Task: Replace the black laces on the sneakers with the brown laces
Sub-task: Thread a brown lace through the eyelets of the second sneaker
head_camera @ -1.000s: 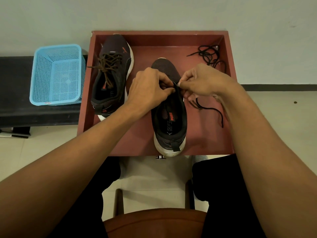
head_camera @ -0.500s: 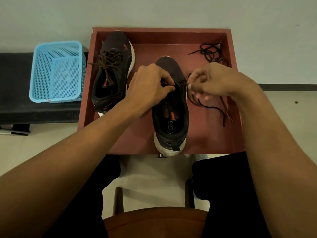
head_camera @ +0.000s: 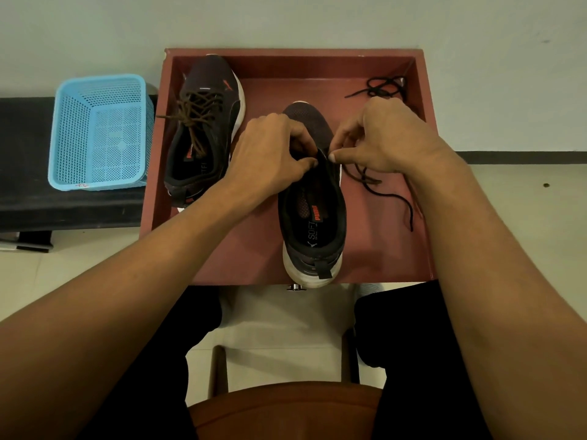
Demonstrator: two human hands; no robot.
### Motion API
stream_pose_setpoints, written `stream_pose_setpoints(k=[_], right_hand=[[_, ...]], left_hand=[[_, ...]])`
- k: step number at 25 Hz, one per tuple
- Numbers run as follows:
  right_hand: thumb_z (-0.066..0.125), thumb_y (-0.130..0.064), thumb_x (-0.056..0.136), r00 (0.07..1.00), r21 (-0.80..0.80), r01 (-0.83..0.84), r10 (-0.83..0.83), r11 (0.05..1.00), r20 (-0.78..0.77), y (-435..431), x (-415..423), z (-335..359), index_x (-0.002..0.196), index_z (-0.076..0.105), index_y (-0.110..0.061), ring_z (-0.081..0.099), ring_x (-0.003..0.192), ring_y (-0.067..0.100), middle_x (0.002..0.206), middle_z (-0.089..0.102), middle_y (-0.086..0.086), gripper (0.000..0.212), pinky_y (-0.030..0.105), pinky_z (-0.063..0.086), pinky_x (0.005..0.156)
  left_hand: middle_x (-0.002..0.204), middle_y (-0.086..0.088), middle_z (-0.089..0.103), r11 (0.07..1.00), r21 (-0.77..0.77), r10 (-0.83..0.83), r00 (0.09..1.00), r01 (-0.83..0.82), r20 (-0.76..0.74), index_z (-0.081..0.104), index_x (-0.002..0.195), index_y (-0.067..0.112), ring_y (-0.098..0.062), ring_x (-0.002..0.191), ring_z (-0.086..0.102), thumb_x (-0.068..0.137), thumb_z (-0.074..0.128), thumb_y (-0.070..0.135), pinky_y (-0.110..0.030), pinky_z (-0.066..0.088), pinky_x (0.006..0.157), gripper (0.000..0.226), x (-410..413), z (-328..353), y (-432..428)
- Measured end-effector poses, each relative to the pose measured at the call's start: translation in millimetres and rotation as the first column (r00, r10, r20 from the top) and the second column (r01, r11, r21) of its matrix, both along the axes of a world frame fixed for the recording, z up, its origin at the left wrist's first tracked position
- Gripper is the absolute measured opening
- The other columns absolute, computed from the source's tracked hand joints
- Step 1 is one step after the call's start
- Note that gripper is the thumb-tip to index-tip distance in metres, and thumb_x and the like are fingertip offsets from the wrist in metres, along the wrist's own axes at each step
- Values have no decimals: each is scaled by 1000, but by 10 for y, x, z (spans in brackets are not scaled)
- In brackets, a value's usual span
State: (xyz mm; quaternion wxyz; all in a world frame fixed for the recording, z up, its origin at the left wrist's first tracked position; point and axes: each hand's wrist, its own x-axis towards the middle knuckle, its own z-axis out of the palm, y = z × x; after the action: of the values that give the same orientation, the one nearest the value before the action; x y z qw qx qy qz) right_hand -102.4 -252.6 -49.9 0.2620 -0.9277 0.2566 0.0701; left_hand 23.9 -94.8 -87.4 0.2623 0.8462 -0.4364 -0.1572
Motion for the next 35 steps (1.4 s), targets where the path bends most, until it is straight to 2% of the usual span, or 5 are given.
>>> stream_pose_setpoints(k=[11, 17, 23, 28, 35], right_hand=[[86, -27, 83, 940, -47, 165, -171, 985, -296, -330, -237, 35, 82, 82, -32, 64, 93, 20, 97, 74, -4, 6, 33, 48, 82], [88, -36, 83, 999, -24, 25, -26, 999, -42, -70, -61, 58, 92, 82, -33, 61, 76, 6, 75, 62, -18, 11, 21, 46, 72], [84, -25, 87, 999, -11, -35, 35, 999, 14, 28, 41, 1, 85, 81, -32, 57, 66, -3, 68, 61, -20, 7, 19, 44, 66], [83, -24, 86, 992, -58, 44, -50, 997, -115, -124, -32, -43, 86, 82, -27, 61, 71, 5, 74, 67, -12, 3, 22, 48, 69], [89, -22, 78, 932, -112, 246, -267, 963, -246, -366, -204, -85, 92, 81, -21, 68, 94, 24, 98, 75, 5, 15, 38, 57, 88]], left_hand=[[88, 8, 75, 999, -35, -6, 1000, 7, 24, 80, 92, 30, -13, 85, 68, 83, 85, 27, -39, 54, 97, 11, 3, 36, 61], [91, 8, 75, 1000, -29, 1, 1000, -1, 10, 81, 96, 28, -7, 81, 66, 83, 85, 22, -32, 57, 91, 14, -32, 92, 61], [96, 1, 64, 980, 101, 148, 971, -169, 187, 58, 92, 22, -26, 91, 64, 74, 85, 53, -45, 57, 78, 45, -60, 158, 115], [85, -7, 68, 925, 287, 142, 928, -248, 344, 74, 88, 19, -36, 86, 70, 75, 71, 79, -45, 57, 73, 62, -56, 270, 133], [56, 4, 69, 909, 391, 134, 989, -145, 55, 74, 74, 26, -18, 72, 71, 73, 69, 83, -48, 61, 84, 57, 28, 368, 278]])
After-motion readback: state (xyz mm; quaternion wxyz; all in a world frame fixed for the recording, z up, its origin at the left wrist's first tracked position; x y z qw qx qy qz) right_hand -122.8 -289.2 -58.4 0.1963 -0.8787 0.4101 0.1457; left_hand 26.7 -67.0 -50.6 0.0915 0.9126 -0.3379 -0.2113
